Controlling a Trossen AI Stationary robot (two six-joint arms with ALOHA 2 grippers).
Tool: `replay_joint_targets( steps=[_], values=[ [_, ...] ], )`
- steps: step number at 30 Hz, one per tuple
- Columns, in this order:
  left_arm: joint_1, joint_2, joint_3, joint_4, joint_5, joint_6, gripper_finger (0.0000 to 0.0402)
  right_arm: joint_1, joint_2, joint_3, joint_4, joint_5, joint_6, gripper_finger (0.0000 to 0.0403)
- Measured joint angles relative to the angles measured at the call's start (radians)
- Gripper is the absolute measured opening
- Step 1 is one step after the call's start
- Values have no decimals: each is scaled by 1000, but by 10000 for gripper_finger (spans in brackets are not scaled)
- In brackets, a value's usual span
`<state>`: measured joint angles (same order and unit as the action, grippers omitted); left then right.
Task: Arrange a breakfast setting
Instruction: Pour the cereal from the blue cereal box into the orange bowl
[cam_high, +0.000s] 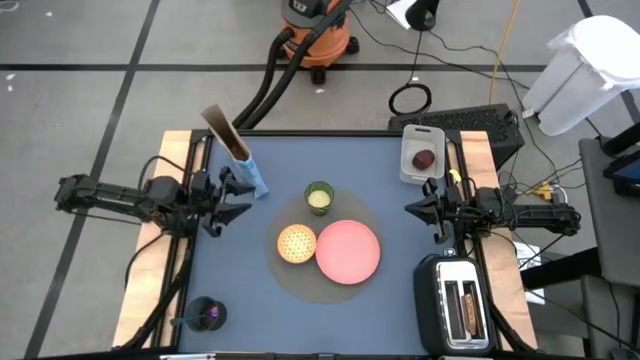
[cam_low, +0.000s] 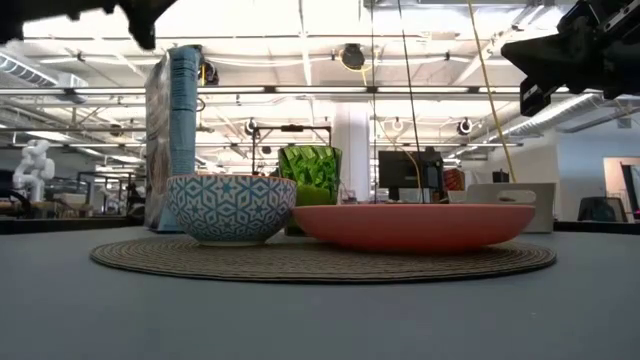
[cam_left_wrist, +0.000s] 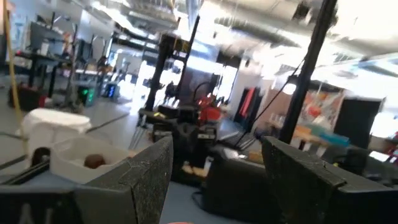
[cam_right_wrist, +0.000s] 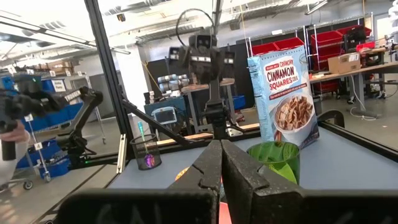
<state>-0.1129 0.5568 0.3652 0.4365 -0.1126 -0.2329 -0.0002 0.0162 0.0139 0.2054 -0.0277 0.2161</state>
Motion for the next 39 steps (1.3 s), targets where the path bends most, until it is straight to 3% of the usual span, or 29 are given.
replay_joint_targets(
  steps=[5, 10, 16, 22, 39],
  values=[
    [2, 76, 203, -238, -89, 33, 255, 0, 0, 0, 0, 0, 0, 6],
    [2, 129, 388, -523, -241, 48, 255, 0, 0, 0, 0, 0, 0, 6],
    [2, 171, 537, -824, -418, 48, 255, 0, 0, 0, 0, 0, 0, 6],
    [30, 205, 588, -957, -512, 47, 255, 0, 0, 0, 0, 0, 0, 6],
    [180, 318, 589, -1125, -515, 24, 255, 0, 0, 0, 0, 0, 0, 6]
  ],
)
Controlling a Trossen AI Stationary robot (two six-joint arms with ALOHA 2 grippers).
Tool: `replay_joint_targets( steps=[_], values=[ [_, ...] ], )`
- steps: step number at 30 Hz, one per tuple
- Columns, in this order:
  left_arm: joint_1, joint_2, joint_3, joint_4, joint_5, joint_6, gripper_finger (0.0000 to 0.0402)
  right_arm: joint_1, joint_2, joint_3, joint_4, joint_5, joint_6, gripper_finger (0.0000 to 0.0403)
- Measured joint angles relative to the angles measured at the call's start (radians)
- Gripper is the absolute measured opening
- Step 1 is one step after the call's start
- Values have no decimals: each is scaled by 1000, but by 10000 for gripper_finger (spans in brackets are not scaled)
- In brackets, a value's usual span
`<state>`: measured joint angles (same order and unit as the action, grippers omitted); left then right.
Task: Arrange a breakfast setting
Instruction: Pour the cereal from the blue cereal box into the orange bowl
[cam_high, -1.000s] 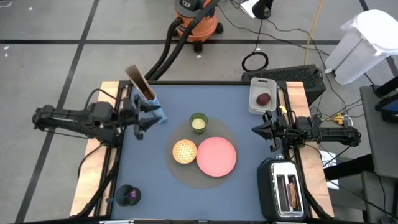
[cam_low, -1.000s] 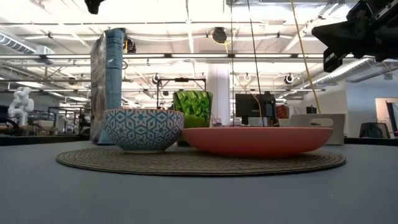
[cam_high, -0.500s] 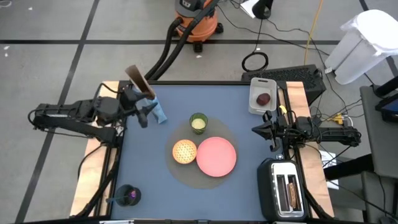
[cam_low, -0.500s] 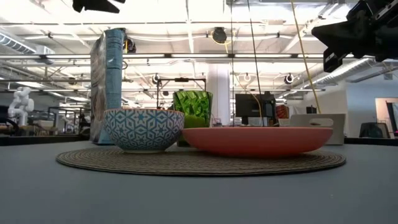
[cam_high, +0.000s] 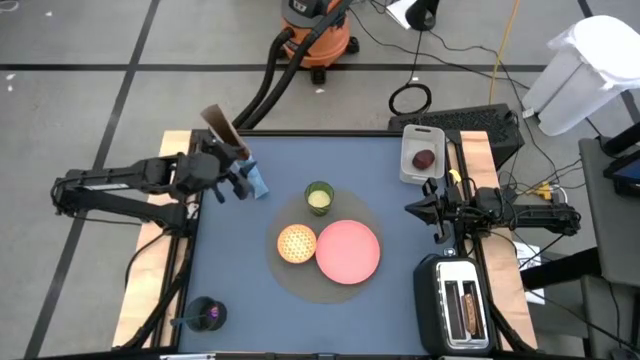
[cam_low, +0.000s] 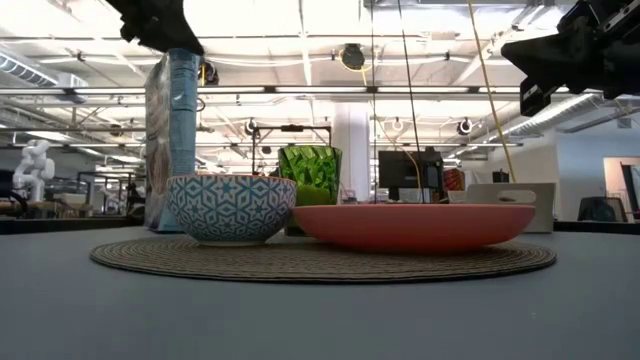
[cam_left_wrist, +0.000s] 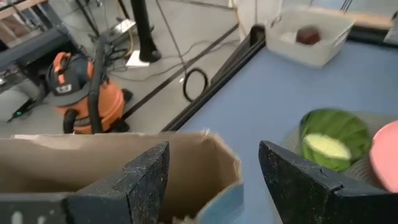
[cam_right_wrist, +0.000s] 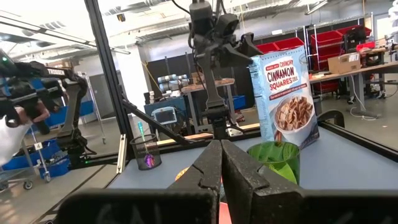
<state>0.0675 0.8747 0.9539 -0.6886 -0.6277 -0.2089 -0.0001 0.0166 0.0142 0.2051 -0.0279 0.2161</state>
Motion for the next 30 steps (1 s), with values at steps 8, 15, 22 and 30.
replay_joint_targets(
  steps=[8, 15, 22, 30],
  values=[
    [7, 7, 2, -69, 44, -29, 255, 0, 0, 0, 0, 0, 0, 6],
    [7, 6, 2, -74, 77, -9, 246, 0, 0, 0, 0, 0, 0, 6],
    [7, 6, 1, -75, 77, -6, 167, 0, 0, 0, 0, 0, 0, 6],
    [7, 6, 0, -72, 86, 28, 84, 0, 0, 0, 0, 0, 0, 6]
  ],
)
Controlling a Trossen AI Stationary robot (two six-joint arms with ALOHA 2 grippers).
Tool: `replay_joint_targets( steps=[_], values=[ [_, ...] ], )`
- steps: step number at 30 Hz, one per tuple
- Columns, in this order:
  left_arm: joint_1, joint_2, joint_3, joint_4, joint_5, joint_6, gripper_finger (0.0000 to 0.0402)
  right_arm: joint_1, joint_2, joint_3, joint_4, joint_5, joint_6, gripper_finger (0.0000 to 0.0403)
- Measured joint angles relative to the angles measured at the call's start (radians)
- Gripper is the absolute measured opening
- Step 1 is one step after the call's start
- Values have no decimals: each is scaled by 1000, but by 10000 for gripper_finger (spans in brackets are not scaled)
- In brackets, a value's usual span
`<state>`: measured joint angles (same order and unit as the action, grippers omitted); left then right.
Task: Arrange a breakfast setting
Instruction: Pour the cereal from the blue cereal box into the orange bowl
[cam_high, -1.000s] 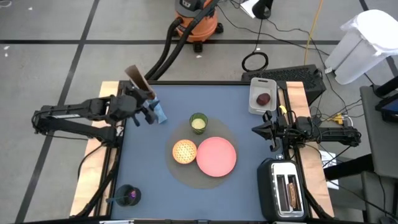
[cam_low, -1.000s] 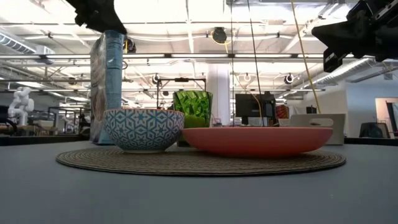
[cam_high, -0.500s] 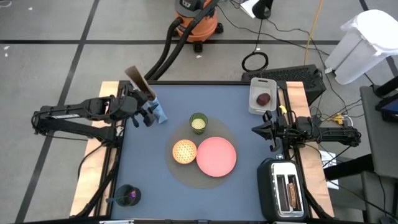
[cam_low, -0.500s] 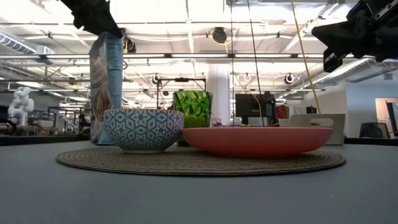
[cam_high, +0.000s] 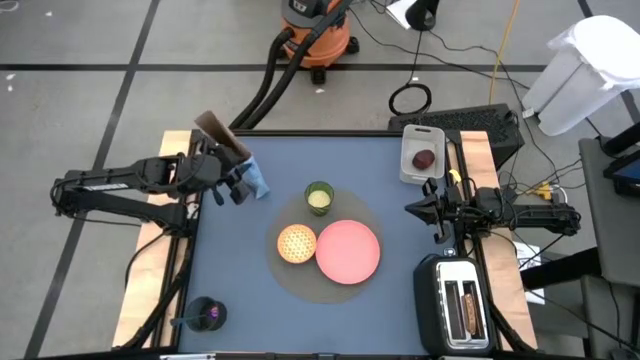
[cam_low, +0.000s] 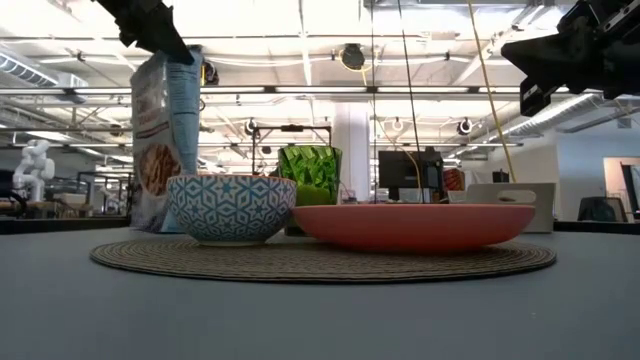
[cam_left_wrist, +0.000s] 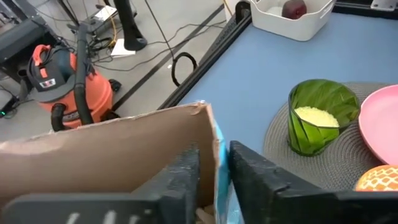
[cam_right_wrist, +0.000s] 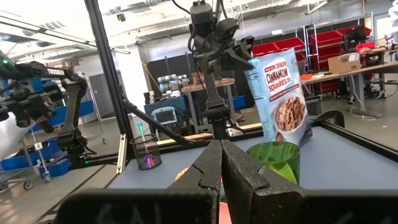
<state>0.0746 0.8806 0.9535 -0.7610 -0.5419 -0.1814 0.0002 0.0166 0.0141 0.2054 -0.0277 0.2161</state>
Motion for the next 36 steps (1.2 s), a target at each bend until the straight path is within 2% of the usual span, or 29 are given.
replay_joint_targets(
  steps=[9, 21, 36],
  values=[
    [0, 1, -1, 8, 1, 19, 8, 0, 0, 0, 0, 0, 0, 6],
    [0, 1, 3, 61, -3, 43, 5, 0, 0, 0, 0, 0, 0, 6],
    [0, 1, 243, 61, -3, 76, 3, 0, 0, 0, 0, 0, 0, 6]
  ],
)
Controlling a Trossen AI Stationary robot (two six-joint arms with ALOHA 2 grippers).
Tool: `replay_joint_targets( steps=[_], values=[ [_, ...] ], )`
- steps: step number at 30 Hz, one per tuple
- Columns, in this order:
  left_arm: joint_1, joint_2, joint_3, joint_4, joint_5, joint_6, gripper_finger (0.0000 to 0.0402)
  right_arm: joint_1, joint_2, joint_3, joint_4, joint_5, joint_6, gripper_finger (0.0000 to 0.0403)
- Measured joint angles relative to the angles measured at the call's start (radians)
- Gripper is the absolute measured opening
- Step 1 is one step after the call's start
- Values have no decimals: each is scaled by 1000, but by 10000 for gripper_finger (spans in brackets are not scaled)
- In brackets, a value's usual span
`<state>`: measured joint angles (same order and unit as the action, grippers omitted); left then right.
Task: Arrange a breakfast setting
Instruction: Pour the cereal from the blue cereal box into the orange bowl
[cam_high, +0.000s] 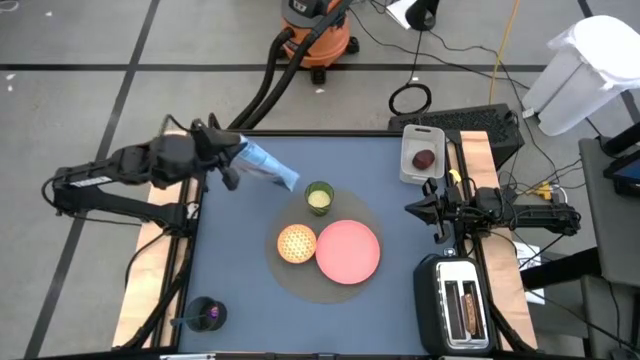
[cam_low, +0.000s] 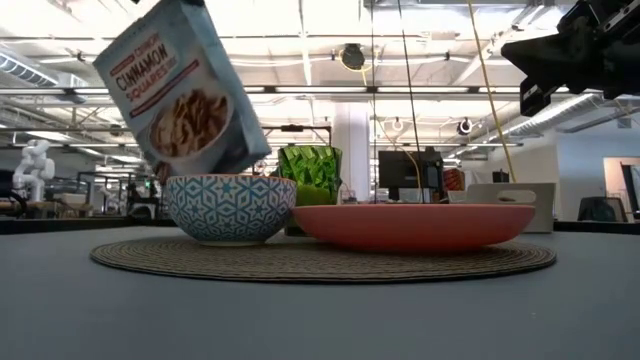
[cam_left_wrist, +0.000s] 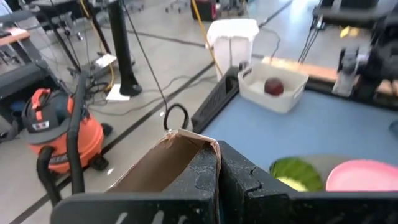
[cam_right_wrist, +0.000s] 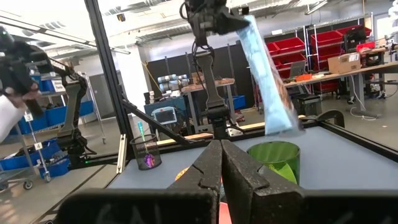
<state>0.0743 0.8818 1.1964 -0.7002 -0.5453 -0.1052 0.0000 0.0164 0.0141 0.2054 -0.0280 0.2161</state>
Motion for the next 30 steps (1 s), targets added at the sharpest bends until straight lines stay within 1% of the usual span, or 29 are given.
replay_joint_targets(
  steps=[4, 8, 16, 25, 28, 30],
  values=[
    [0, 1, 58, 7, 43, 3, 3, 0, 0, 0, 0, 0, 0, 6],
    [-11, 2, 92, 42, 73, -2, 3, 0, 0, 0, 1, 0, 0, 6],
    [-52, 5, 94, 197, 152, -2, 3, 0, 0, 0, 6, 0, 0, 6],
    [-102, 37, 94, 305, 187, -8, 3, 0, 0, 0, 8, 0, 8, 7],
    [-117, 57, 94, 333, 188, -9, 3, 0, 0, 0, 23, 1, 8, 15],
    [-124, 70, 94, 357, 189, -8, 3, 0, 0, 0, 46, 1, 8, 27]
  ],
)
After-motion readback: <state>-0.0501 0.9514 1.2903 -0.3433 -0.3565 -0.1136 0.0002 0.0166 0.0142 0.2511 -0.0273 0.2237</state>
